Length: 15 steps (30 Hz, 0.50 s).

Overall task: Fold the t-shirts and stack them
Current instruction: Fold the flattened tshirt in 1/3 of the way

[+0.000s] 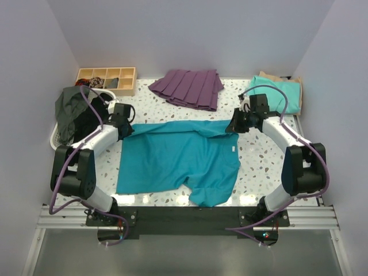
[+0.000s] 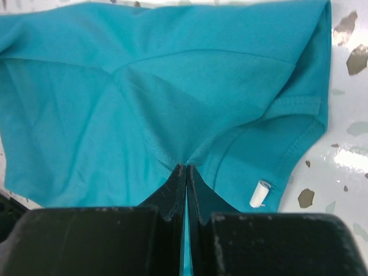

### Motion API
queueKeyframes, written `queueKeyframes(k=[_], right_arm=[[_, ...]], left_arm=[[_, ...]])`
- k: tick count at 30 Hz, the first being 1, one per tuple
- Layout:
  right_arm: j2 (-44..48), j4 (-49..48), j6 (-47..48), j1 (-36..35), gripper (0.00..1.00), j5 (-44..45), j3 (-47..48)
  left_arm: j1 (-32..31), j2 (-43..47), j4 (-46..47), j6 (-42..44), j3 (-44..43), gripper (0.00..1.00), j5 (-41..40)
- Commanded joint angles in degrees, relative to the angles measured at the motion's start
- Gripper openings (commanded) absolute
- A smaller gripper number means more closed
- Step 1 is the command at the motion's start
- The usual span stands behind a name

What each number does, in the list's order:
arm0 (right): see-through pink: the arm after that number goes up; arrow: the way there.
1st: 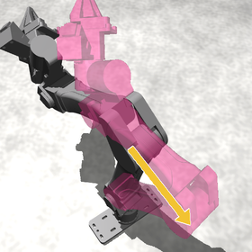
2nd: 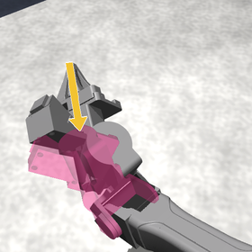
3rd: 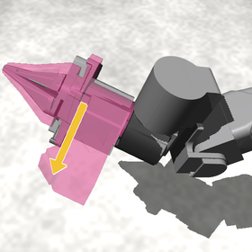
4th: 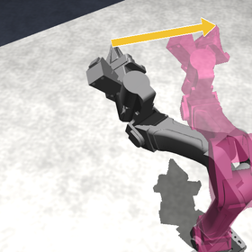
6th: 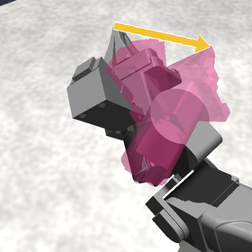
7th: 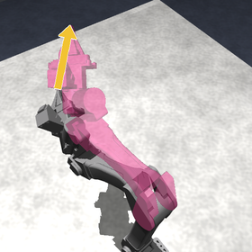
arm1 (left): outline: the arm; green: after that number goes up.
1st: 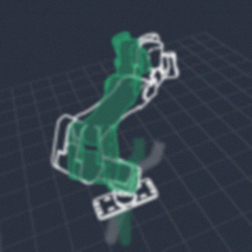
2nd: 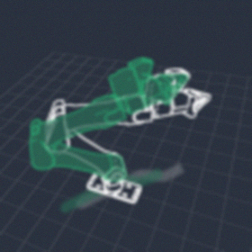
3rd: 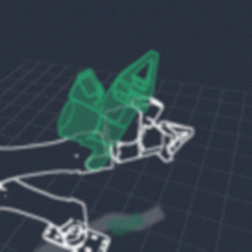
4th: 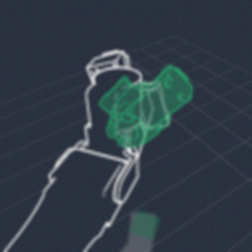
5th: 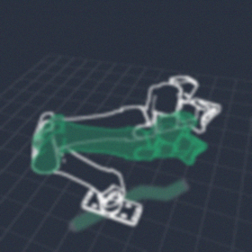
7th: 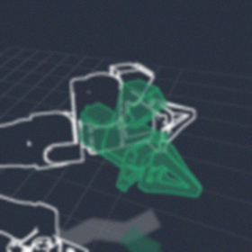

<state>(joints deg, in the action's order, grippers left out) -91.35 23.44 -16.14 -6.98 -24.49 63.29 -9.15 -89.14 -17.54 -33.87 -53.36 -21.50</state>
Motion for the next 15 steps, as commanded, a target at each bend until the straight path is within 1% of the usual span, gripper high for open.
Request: queueKeyframes(k=[1, 2, 4, 5, 8, 9, 11, 15], right_arm=[[2.32, 1.34, -1.08, -0.58, 0.00, 5.23, -2.02], [2.40, 1.52, -1.26, -0.66, 0.00, 6.20, -2.64], [2.67, 1.78, -1.09, -0.75, 0.00, 8.74, -3.25], [3.10, 1.78, -1.35, -0.66, 0.00, 9.80, -3.95], [3.81, 2.13, -1.96, -0.66, 0.00, 15.60, -5.27], [3.90, 1.96, -2.05, -0.66, 0.00, 16.66, -5.54], [3.90, 1.61, -2.23, -0.58, 0.00, 18.59, -5.81], [2.85, 0.12, -2.14, -0.58, 0.00, 18.17, -5.98]], left_arm=[[-0.17, 0.73, -1.18, -0.85, 1.42, 0.00, -2.67], [-0.17, 0.12, -2.57, -1.20, 1.33, 0.00, -3.02], [-0.17, -0.42, -3.38, -1.90, 1.77, 0.06, -4.17], [-0.26, -0.85, -3.03, -1.90, 2.64, 0.07, -4.34], [-0.17, -1.64, -3.20, -2.35, 3.35, 0.08, -6.80], [-0.26, -1.73, -3.55, -2.52, 3.27, 0.09, -8.81], [-0.08, -2.61, -4.17, -2.61, 2.83, 0.11, -9.88], [-0.08, -4.19, -3.91, -2.52, 1.77, 0.11, -9.01]])
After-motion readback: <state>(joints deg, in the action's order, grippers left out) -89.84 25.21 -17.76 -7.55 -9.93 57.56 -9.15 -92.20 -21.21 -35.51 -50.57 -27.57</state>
